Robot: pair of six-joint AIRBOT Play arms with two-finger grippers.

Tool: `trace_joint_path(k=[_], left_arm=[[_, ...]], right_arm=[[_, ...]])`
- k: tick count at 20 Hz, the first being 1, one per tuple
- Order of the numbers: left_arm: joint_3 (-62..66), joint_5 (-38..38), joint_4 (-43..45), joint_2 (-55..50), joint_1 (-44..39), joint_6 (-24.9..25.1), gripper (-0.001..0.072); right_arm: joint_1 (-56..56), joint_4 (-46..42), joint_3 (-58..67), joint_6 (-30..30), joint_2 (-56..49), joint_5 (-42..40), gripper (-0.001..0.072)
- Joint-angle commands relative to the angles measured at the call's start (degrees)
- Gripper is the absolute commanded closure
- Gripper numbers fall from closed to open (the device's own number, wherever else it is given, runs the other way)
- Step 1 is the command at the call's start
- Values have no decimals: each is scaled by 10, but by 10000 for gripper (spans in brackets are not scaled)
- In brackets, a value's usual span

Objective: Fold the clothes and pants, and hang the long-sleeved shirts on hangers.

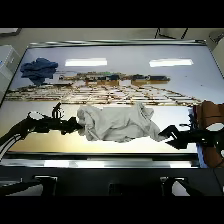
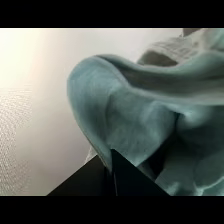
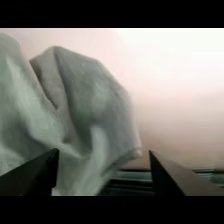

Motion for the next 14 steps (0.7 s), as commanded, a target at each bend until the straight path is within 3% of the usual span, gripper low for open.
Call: trace_joint_path(k=[1,2,3,5,8,12,14], left_arm=[[1,1,-1,23,0,2,678],[2,2,-1,31,0,2,678],[6,1,-2,41,4,7,679],[35,1,-1,78,19,13,680],[151,4,-1,176,72,36,680],[394,78,-1,311,185,36,680],[476,101,0,362,239,36,680]], right_arm=[[0,95,-5,-11,-33,-34,294],[0,96,-5,-11,-36,-21,571],[0,96,-3,-14,-36,-6,672],[-2,95,37,-40,-33,35,673],[-2,87,235,-40,-2,31,673],[-2,38,577,-27,53,-141,672],[-2,-15,685,6,76,-184,672]])
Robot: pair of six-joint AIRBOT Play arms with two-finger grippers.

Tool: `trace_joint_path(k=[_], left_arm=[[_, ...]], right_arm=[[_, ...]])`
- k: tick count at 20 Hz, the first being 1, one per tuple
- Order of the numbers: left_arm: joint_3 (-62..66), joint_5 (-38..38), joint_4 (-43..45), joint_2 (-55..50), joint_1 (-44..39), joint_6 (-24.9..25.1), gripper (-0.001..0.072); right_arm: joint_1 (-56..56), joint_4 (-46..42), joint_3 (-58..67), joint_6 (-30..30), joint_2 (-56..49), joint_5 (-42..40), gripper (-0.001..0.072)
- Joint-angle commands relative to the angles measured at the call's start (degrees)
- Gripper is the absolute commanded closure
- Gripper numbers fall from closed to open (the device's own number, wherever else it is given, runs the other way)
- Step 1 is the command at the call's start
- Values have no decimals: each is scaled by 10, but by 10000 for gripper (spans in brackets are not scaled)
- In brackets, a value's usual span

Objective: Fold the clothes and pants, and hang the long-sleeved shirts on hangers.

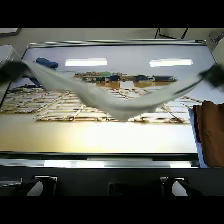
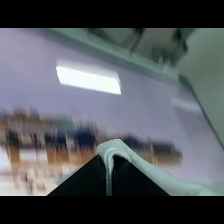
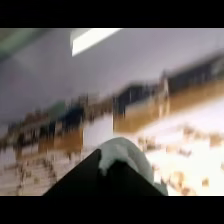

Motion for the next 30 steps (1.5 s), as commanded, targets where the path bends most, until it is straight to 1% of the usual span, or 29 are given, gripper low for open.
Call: trace_joint_path(k=[1,4,6,7,9,10,11,13,14,15,16,18,20,22,24,26,28,29,30], left_arm=[[147,49,3,100,95,3,680],[154,56,10,152,154,0,680],[154,99,28,161,158,-41,681],[154,119,28,161,158,-52,680],[154,149,28,157,158,-52,680],[154,157,28,152,158,-52,680],[154,161,28,144,158,-52,680],[154,156,27,116,158,-52,680],[154,145,26,93,155,-52,680],[153,138,26,65,145,-48,680],[153,132,26,30,125,-28,680],[153,121,26,-53,64,24,680],[154,125,27,-152,-9,55,679],[154,135,26,-251,-71,60,679],[154,125,26,-340,-120,59,678],[154,78,26,-405,-156,58,678],[154,13,27,-450,-182,58,675],[154,-15,29,-464,-190,56,649],[154,-42,39,-472,-194,38,427]], right_arm=[[0,-90,205,50,42,-95,671],[0,-158,222,88,67,-94,671],[0,-181,222,93,70,-89,671],[0,-183,222,97,70,-88,671],[0,-185,222,100,70,-80,671],[0,-185,222,101,69,-52,671],[0,-187,221,101,64,-3,671],[0,-194,209,101,41,139,671],[2,-193,189,101,25,201,671],[2,-187,154,101,7,247,671],[2,-177,108,103,-7,268,672],[2,-156,-12,118,-32,264,672],[2,-115,-142,122,-51,232,671],[2,-80,-253,122,-63,178,671],[2,-79,-328,116,-72,141,671],[2,-81,-368,100,-73,121,671],[2,-81,-376,78,-73,124,671],[2,-81,-376,72,-73,125,671],[2,-81,-376,72,-73,125,671]])
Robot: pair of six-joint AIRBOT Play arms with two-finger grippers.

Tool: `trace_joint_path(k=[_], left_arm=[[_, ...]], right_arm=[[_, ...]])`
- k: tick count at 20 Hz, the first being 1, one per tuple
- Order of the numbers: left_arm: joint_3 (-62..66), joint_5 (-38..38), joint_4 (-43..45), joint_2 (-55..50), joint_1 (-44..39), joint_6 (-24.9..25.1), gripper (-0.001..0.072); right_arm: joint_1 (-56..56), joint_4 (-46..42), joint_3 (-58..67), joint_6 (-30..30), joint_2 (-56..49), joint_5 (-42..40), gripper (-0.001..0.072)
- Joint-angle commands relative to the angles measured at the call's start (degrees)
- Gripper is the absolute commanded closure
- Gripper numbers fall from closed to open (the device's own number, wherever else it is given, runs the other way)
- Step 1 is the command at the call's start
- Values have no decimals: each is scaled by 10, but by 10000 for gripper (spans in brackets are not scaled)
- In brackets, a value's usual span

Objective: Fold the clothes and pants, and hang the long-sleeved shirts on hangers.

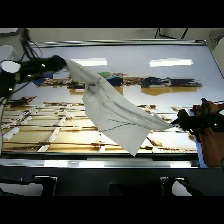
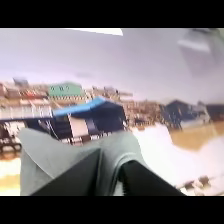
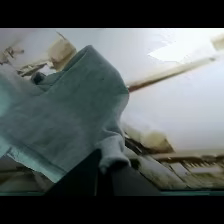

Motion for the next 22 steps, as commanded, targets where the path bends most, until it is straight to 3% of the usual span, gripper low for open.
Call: trace_joint_path(k=[1,3,6,8,9,13,14,15,16,22], left_arm=[[1,-117,26,-60,-35,-42,-12],[7,-228,102,-52,-16,-98,-9],[3,-427,269,-36,26,-234,-4],[-38,-510,304,-17,40,-249,-3],[-82,-505,295,5,39,-248,-2],[-324,-306,176,108,-31,-239,2],[-375,-259,132,121,-58,-224,53],[-419,-210,88,127,-89,-213,176],[-449,-168,46,126,-120,-202,196],[-472,45,-97,81,-287,-190,196]], right_arm=[[1,7,-26,-19,-3,-8,671],[1,7,-26,-22,-3,-5,671],[1,6,-26,-38,-3,2,670],[1,4,-26,-38,-3,2,670],[1,4,-26,-38,-3,2,670],[1,4,-26,-38,-3,5,670],[1,4,-26,-38,-3,5,670],[1,4,-26,-38,-3,5,670],[1,4,-26,-38,-3,5,670],[1,4,-26,-38,-3,3,670]])
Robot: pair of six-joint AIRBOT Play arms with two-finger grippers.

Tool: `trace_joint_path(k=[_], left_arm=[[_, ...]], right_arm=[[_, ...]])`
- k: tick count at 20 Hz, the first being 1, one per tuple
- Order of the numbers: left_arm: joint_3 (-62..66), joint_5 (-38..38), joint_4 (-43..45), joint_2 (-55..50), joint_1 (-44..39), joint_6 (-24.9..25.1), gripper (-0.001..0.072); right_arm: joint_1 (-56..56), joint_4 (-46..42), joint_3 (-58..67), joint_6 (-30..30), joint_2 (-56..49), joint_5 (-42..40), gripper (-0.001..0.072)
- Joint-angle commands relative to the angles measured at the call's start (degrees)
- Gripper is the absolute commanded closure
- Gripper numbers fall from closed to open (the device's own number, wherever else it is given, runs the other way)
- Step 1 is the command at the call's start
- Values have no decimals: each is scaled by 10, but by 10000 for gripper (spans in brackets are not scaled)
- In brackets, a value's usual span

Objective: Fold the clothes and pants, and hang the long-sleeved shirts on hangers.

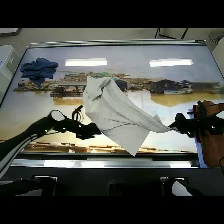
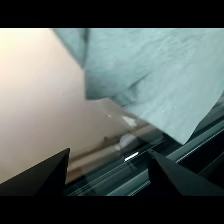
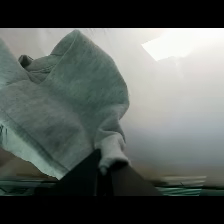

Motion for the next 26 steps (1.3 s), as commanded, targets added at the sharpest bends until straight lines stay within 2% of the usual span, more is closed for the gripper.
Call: trace_joint_path(k=[1,7,9,12,14,17,18,21,23,26], left_arm=[[-14,137,-99,-28,-79,6,197],[33,197,-148,-79,-130,-1,239],[46,198,-148,-83,-137,2,676],[79,168,-128,-53,-125,76,681],[124,143,-47,11,-93,92,682],[268,83,56,145,-13,70,682],[343,81,83,187,19,69,682],[567,95,130,261,114,17,681],[670,95,130,286,155,16,681],[713,109,135,321,167,23,680]], right_arm=[[1,0,0,0,0,1,670],[1,0,0,0,0,1,670],[1,1,0,0,0,1,670],[0,24,10,0,0,-2,670],[-1,64,53,-1,0,-10,671],[-1,136,202,0,13,-46,671],[-1,161,265,0,19,-68,671],[-1,227,470,-27,56,-167,671],[-1,225,570,-46,92,-207,671],[-1,173,616,-49,163,-209,671]])
